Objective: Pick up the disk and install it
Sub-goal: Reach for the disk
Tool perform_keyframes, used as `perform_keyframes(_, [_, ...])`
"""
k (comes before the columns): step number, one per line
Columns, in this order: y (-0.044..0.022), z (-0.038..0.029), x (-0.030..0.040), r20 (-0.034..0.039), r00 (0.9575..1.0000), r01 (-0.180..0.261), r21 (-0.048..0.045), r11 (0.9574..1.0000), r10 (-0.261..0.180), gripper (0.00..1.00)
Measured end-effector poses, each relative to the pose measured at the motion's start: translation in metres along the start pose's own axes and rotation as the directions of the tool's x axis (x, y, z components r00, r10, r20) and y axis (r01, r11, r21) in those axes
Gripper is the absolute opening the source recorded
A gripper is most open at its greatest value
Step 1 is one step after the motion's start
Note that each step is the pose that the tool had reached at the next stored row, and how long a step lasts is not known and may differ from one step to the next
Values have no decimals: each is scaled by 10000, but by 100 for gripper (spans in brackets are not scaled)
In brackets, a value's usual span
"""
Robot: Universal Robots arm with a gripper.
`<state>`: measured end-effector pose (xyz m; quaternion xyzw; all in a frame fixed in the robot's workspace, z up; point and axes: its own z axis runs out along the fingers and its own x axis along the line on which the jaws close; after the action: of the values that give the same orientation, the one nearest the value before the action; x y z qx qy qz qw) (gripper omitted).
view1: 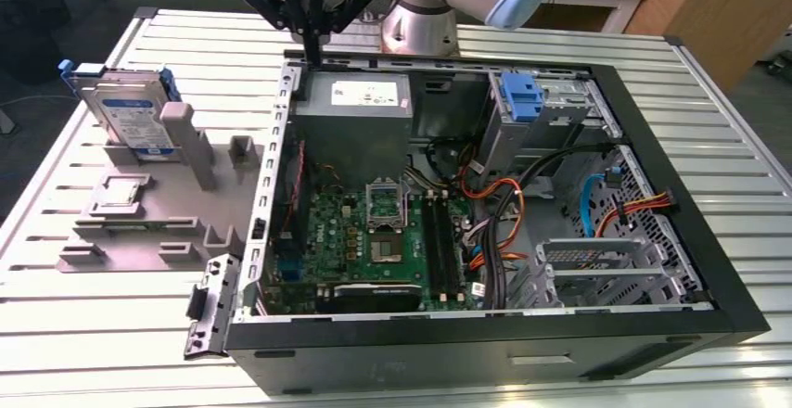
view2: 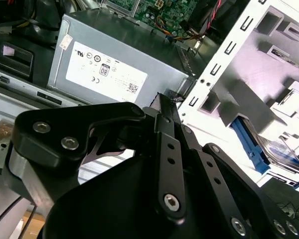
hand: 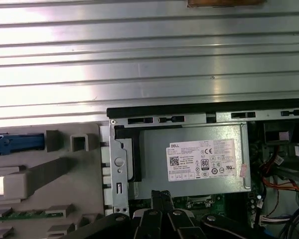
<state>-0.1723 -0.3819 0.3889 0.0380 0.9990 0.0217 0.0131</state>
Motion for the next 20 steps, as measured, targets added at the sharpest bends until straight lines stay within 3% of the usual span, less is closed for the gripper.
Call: perform_keyframes(20, [-8, 4, 134, -2, 10000, 0, 0, 10000, 0, 10])
